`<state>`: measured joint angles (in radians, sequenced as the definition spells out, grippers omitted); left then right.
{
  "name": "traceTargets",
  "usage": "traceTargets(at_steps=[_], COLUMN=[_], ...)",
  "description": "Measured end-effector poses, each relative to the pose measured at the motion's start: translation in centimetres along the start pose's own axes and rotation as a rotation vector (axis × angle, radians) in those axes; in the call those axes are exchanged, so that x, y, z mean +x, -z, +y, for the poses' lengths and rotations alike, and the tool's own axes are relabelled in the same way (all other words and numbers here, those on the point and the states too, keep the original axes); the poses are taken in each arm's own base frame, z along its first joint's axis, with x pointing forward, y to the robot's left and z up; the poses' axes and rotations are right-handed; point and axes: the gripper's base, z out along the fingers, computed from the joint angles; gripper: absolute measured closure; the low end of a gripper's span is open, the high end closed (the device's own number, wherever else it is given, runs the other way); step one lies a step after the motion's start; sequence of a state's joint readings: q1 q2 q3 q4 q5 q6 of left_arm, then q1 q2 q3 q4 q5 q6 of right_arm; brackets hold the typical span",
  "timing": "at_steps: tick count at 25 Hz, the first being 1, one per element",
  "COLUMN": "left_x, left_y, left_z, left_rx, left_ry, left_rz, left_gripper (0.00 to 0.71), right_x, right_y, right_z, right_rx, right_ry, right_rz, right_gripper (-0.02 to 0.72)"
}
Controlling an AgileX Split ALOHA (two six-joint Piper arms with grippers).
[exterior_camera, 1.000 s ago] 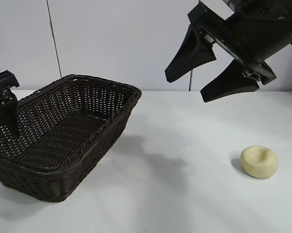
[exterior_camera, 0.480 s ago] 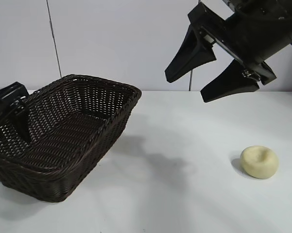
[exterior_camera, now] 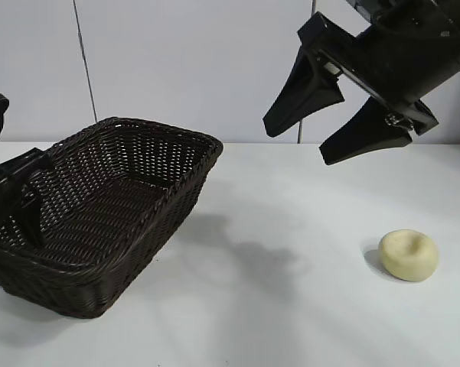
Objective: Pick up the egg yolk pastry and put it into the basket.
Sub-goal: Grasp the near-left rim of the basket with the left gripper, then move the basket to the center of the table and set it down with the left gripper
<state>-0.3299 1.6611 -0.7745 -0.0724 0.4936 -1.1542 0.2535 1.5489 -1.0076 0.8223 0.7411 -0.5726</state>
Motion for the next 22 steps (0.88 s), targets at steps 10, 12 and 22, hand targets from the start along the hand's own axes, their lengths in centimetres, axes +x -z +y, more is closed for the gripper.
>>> traceTargets(at_steps=[10,12,22], left_x=[0.0,0.0,-0.5], left_y=[0.0,0.0,2.0], left_z=[-0.1,-0.1,-2.2], left_rx=[0.016,0.016,0.046], left_ry=[0.043,0.051,-0.045], left_rz=[0.002,0.008,0.013], left_gripper=[0.607,0.607,0.608], right_x=[0.0,0.0,0.0], right_y=[0.0,0.0,0.0], right_z=[0.0,0.0,0.0], right_rx=[0.000,0.000,0.000], right_ry=[0.000,0.000,0.000], right_rz=[0.000,0.000,0.000], right_gripper=[0.132,0.132,0.132])
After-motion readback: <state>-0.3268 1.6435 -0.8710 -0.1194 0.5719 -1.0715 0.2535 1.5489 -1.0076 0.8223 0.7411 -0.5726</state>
